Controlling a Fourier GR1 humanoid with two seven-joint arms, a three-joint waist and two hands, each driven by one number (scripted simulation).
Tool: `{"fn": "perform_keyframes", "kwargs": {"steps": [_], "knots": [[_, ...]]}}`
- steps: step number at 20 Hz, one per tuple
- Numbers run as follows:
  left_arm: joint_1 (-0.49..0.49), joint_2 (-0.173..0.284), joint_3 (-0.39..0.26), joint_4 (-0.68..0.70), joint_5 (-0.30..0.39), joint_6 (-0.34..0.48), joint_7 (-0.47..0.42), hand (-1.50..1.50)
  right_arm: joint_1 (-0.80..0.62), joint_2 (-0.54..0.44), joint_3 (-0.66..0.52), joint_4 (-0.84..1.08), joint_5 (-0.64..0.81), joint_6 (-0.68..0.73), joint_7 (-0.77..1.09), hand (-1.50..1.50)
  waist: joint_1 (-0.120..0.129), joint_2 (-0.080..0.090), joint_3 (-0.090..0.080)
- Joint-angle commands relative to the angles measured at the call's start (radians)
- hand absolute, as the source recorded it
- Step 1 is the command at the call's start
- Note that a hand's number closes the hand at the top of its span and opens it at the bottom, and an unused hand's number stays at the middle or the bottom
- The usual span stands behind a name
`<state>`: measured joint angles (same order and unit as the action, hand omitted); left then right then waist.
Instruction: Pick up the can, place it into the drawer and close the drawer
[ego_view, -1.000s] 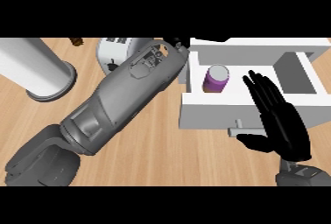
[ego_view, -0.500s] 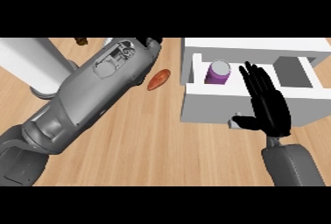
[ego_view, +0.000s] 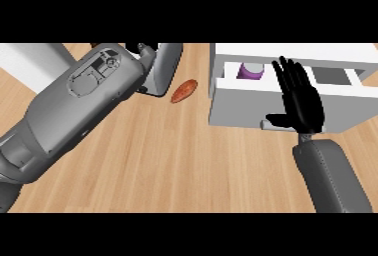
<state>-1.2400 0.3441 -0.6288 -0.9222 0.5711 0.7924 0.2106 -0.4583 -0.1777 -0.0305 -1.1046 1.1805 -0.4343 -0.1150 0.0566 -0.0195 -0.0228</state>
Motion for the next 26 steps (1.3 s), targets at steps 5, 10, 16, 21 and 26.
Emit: {"fn": "perform_keyframes", "kwargs": {"steps": [5, 10, 16, 21, 26], "knots": [[0.105, 0.121, 0.006, -0.157, -0.015, -0.022, 0.059, -1.5, -0.19, 0.011, -0.092, 0.308, 0.004, -0.109, 0.012, -1.5, 0.021, 0.024, 0.024], [0.199, 0.163, 0.017, -0.227, -0.026, -0.045, 0.046, -1.5, -0.33, 0.022, -0.123, 0.478, 0.026, -0.194, 0.01, -1.5, 0.019, 0.032, 0.024], [0.251, 0.184, 0.02, -0.309, -0.044, -0.038, 0.072, -1.5, -0.462, 0.015, -0.169, 0.661, 0.047, -0.298, 0.025, -1.5, 0.033, 0.04, 0.025], [0.32, 0.159, -0.009, -0.385, -0.085, 0.014, 0.063, -1.5, -0.553, -0.02, -0.19, 0.754, 0.054, -0.306, 0.028, -1.5, 0.043, 0.042, 0.025], [0.312, 0.207, 0.034, -0.388, -0.075, -0.048, 0.077, -1.5, -0.632, -0.035, -0.216, 0.813, 0.039, -0.293, 0.016, -1.5, 0.036, 0.051, 0.025]]}}
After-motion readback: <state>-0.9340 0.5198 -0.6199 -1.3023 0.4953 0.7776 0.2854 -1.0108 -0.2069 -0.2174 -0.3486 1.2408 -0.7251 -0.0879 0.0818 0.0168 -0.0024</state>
